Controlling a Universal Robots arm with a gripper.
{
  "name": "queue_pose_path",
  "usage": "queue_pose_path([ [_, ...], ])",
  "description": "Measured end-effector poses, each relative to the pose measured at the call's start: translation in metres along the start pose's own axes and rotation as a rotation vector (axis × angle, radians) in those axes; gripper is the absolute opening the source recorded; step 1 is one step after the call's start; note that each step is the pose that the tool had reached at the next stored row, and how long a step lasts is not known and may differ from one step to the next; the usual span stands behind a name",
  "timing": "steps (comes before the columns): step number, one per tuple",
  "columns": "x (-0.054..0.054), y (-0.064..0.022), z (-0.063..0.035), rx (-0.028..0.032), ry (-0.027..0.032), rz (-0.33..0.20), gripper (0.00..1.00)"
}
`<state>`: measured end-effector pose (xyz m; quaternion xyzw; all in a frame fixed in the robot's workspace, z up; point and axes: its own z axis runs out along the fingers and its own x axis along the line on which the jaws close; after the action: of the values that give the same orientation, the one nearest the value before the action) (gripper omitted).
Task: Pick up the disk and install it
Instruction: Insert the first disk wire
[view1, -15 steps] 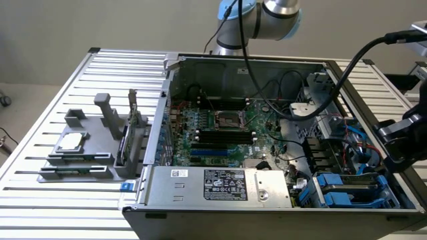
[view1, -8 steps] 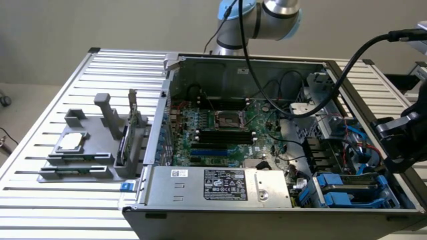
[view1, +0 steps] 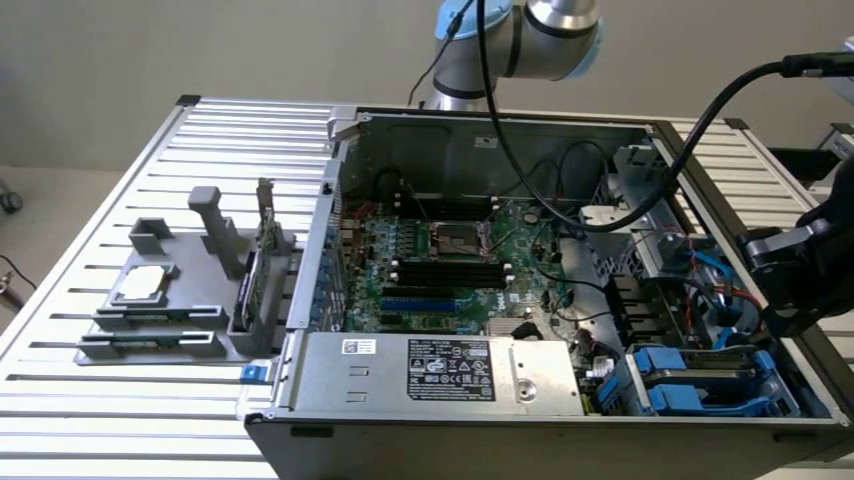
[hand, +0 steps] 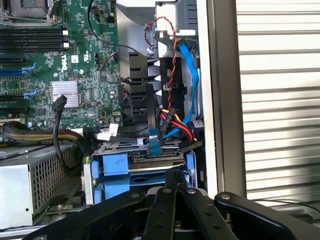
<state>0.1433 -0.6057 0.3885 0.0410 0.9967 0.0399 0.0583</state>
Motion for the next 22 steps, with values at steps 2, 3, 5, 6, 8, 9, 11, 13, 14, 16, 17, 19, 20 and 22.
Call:
queue_pose_path([
  [2,0.000,0.0000,0.0005,-0.0076,0.0003,0.011,0.11],
  [3,0.000,0.0001,0.0012,-0.0089,-0.0002,0.020,0.11],
  [5,0.000,-0.0001,0.0028,-0.0071,-0.0025,0.048,0.11],
  [6,0.000,-0.0002,0.0038,-0.0065,-0.0037,0.063,0.11],
  [8,0.001,-0.0004,0.0054,-0.0037,-0.0065,0.094,0.11],
  [9,0.001,-0.0004,0.0061,-0.0023,-0.0079,0.109,0.11],
  [11,0.001,-0.0005,0.0072,-0.0010,-0.0103,0.138,0.11],
  [13,0.001,-0.0006,0.0078,-0.0017,-0.0121,0.164,0.11],
  [14,0.001,-0.0007,0.0082,-0.0029,-0.0129,0.177,0.11],
  [16,0.001,-0.0007,0.0091,-0.0072,-0.0140,0.202,0.11],
  [17,0.001,-0.0007,0.0096,-0.0100,-0.0145,0.214,0.11],
  [19,0.001,-0.0007,0.0101,-0.0151,-0.0152,0.236,0.11],
  [20,0.002,-0.0008,0.0100,-0.0172,-0.0153,0.243,0.11],
  [22,0.002,-0.0008,0.0103,-0.0221,-0.0153,0.254,0.11],
])
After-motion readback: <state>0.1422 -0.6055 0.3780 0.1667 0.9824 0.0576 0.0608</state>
